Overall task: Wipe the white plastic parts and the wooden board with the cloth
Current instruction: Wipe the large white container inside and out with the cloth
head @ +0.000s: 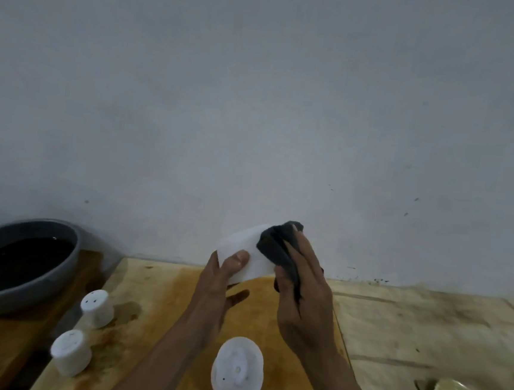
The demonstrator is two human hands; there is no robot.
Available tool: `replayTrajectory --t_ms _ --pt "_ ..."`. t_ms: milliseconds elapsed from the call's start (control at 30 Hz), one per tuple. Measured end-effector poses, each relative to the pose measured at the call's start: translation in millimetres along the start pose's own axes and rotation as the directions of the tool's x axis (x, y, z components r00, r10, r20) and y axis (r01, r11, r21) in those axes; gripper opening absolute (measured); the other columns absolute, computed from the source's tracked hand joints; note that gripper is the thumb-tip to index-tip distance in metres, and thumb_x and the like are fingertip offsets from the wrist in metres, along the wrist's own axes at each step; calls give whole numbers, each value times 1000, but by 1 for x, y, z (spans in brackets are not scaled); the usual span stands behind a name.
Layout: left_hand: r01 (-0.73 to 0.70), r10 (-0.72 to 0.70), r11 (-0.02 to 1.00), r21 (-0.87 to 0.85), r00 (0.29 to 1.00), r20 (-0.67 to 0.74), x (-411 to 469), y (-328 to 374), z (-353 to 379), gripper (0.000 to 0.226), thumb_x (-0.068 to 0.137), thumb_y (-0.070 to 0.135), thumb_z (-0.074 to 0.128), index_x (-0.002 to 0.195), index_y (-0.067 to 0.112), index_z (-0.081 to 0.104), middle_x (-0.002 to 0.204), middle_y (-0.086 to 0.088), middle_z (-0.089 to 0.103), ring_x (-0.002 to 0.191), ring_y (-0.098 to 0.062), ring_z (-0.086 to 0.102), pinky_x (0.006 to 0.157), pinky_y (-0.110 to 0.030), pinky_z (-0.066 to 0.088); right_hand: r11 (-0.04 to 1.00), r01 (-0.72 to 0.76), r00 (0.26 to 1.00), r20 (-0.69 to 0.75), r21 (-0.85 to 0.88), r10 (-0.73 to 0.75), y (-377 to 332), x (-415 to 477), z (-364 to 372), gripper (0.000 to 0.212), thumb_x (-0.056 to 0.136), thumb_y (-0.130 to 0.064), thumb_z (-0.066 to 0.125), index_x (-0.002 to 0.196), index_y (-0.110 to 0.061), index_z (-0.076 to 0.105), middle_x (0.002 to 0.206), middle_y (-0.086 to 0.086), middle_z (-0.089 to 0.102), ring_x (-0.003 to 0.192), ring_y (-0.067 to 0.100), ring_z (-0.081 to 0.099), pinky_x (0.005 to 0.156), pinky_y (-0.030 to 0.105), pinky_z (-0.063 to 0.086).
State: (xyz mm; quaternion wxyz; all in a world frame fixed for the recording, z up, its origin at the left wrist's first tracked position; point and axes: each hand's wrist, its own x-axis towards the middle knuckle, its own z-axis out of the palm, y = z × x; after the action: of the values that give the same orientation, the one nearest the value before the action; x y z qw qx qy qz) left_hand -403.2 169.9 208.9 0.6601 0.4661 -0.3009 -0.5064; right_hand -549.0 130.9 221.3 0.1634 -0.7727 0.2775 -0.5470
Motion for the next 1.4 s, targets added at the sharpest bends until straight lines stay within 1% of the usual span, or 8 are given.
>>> replayTrajectory --t_ms 300,433,633,800,967,1133,1267,1400 --pt "19 -3 984 -175 996 88 3 4 2 111 48 56 96 143 14 55 136 -23 63 128 -45 57 102 -64 50 998 10 997 73 -64 -6 -18 12 -8 41 102 -30 42 142 -35 49 153 -11 41 145 13 32 113 40 37" --pt "129 -94 967 -222 982 163 5 10 -7 122 36 54 100 141 12 54 136 -29 60 127 -49 57 103 -69 46 880 -356 934 97 314 343 -26 26 -17 33 98 -41 41 125 -38 61 96 -20 66 90 2 61 73 20 48" --pt "71 -7 967 -246 968 252 13 31 -11 121 30 53 100 134 11 56 121 -20 70 109 -34 70 93 -52 59 857 -299 954 134 419 267 -42 32 -21 36 100 -40 36 131 -37 54 125 -1 54 107 13 56 80 16 48" --pt "49 9 973 -227 969 248 19 37 -13 119 28 57 99 132 14 58 115 -15 73 104 -31 71 83 -45 61 819 -409 912 194 402 361 -37 43 -18 27 104 -44 38 126 -47 54 101 -19 62 92 3 60 73 17 50" --pt "-40 68 989 -143 978 196 24 41 -4 107 41 65 93 133 16 64 133 -21 66 117 -35 66 95 -54 57 996 41 990 140 -84 -29 -38 40 -10 39 103 -50 33 140 -49 44 160 -12 30 149 13 22 113 43 37" --pt "-52 73 993 -104 976 204 23 37 -5 100 60 63 86 141 11 57 140 -23 60 130 -40 56 108 -61 46 940 301 951 129 -160 -282 -18 34 -7 38 104 -38 39 140 -33 50 160 4 32 150 28 21 109 59 36" --pt "33 -6 985 -170 988 156 27 36 -4 123 32 61 96 139 15 55 125 -20 67 106 -33 67 79 -43 60 985 -25 999 44 172 18 -18 46 -7 35 104 -34 38 133 -46 54 139 -13 55 132 9 48 101 34 47" --pt "60 -31 984 -166 984 174 34 44 0 128 28 63 96 139 17 52 126 -17 67 107 -31 68 79 -40 62 785 -415 907 141 460 397 -21 67 -13 27 101 -42 42 111 -43 67 86 -11 65 80 9 60 64 17 50"
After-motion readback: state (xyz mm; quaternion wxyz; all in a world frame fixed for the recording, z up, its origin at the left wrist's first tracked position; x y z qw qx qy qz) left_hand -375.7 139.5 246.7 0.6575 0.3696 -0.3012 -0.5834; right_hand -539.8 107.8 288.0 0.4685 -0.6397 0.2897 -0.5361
